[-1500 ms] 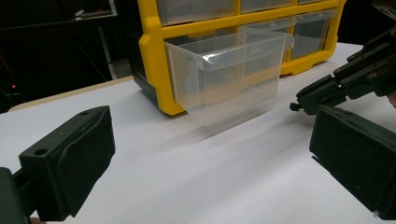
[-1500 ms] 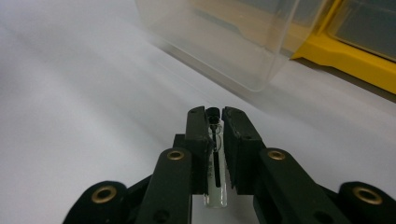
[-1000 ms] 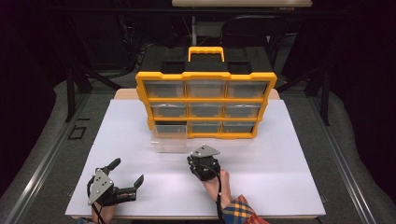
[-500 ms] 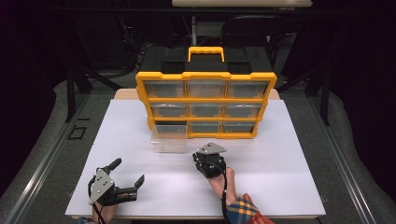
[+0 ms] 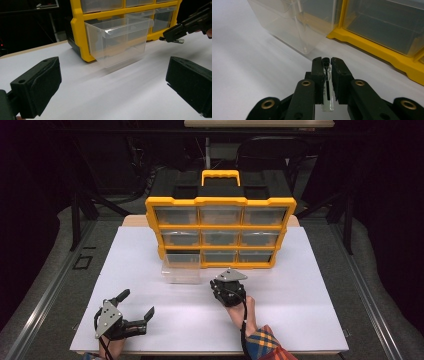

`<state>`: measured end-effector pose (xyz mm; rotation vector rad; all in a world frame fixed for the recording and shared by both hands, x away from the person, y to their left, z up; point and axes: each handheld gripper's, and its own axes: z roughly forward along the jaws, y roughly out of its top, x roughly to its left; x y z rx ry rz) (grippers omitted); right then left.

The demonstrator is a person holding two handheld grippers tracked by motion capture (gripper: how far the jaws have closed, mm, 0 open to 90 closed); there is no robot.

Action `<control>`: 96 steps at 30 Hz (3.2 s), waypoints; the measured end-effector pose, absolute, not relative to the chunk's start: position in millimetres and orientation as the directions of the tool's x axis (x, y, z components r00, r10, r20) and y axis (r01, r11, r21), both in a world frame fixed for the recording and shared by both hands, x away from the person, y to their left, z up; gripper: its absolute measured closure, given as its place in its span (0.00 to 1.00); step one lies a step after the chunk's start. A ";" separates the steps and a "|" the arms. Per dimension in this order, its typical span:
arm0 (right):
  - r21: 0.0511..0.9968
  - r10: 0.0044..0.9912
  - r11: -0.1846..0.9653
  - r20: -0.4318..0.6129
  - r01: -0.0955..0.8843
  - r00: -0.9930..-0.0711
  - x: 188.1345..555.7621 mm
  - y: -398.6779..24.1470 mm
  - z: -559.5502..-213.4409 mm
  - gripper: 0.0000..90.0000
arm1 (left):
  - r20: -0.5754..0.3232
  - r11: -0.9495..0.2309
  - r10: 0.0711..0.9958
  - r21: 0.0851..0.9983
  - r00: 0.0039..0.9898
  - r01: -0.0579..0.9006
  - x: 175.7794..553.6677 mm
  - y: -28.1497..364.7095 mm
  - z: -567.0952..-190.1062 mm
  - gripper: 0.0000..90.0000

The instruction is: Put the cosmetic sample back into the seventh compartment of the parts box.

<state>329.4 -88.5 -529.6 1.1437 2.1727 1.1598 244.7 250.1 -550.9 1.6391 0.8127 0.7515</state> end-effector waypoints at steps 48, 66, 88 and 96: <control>0.862 0.824 0.298 -0.016 0.409 -0.566 349.0 -97.2 -484.0 0.89 | 0.066 -0.162 0.833 0.978 0.549 0.129 243.9 251.2 -551.0 0.00; 0.881 0.820 0.289 -0.026 0.375 -0.572 354.4 -88.6 -466.5 0.89 | 0.076 -0.170 0.834 0.978 0.547 0.123 242.9 250.5 -550.4 0.00; 0.892 0.805 0.301 -0.047 0.337 -0.592 359.0 -73.4 -449.7 0.89 | 0.074 -0.167 0.835 0.978 0.546 0.122 242.2 251.0 -550.1 0.00; 0.896 0.793 0.306 -0.055 0.320 -0.606 360.8 -64.5 -442.1 0.89 | 0.075 -0.169 0.834 0.978 0.546 0.123 242.9 250.5 -550.3 0.00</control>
